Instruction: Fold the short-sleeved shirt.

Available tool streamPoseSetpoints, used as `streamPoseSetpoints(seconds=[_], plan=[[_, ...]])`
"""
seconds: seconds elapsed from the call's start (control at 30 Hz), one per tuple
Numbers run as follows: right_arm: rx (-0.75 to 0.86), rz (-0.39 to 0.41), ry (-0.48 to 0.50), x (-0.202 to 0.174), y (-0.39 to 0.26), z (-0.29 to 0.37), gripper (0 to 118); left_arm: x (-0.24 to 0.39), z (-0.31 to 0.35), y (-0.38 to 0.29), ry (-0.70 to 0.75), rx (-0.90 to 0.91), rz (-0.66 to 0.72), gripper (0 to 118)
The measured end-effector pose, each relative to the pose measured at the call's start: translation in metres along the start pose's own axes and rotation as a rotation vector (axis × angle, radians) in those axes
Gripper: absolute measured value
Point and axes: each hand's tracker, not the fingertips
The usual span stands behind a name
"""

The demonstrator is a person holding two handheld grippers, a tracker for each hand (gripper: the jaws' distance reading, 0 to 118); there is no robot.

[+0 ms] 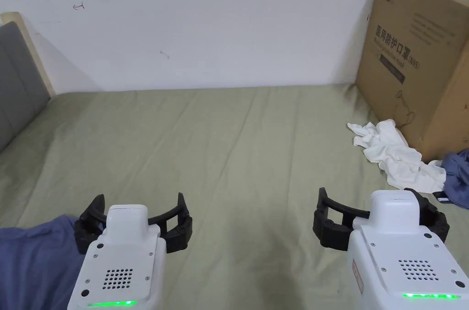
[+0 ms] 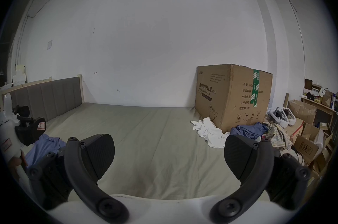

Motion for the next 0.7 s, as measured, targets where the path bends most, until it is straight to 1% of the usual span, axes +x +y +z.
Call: streamPoseSetpoints(seconds=[0.1,0.13,0.23,0.27,0.3,0.33,0.37,0.4,0.43,0.47,0.5,0.7], plan=[[-0.013,-0.009,-0.002,0.000,0.002,0.000,116,-0.001,0.001,0.005,-0.007,-0.009,0.024,118],[-0.015,-0.016,0.003,0.001,0.002,0.000,111,-0.002,0.002,0.006,-0.011,-0.009,0.033,118],[-0.015,-0.030,0.001,0.000,0.005,0.001,100,-0.002,0.004,0.009,-0.018,-0.003,0.048,114],[-0.020,-0.029,-0.006,0.000,0.006,0.001,81,-0.001,0.004,0.009,-0.018,0.001,0.047,105],[-0.026,-0.028,-0.009,0.000,0.006,0.000,57,0.000,0.004,0.010,-0.017,0.002,0.044,82],[-0.031,-0.034,-0.004,0.001,0.006,-0.001,43,0.000,0.004,0.011,-0.021,-0.001,0.042,59],[-0.033,-0.047,0.007,0.002,0.006,-0.001,30,0.001,0.003,0.012,-0.024,-0.007,0.039,33],[-0.030,-0.055,-0.002,0.002,0.007,-0.001,13,0.002,0.003,0.012,-0.016,-0.013,0.033,13],[-0.029,-0.065,-0.002,0.003,0.007,-0.001,11,0.001,0.003,0.012,-0.030,-0.021,0.038,13],[-0.027,-0.073,0.007,0.005,0.007,0.000,5,0.000,0.001,0.013,-0.055,-0.042,0.051,10],[-0.024,-0.076,0.007,0.006,0.007,0.001,2,-0.002,0.001,0.013,-0.053,-0.047,0.057,6],[-0.014,-0.059,0.014,0.005,0.009,0.003,2,-0.006,-0.001,0.011,-0.055,-0.073,0.065,4]])
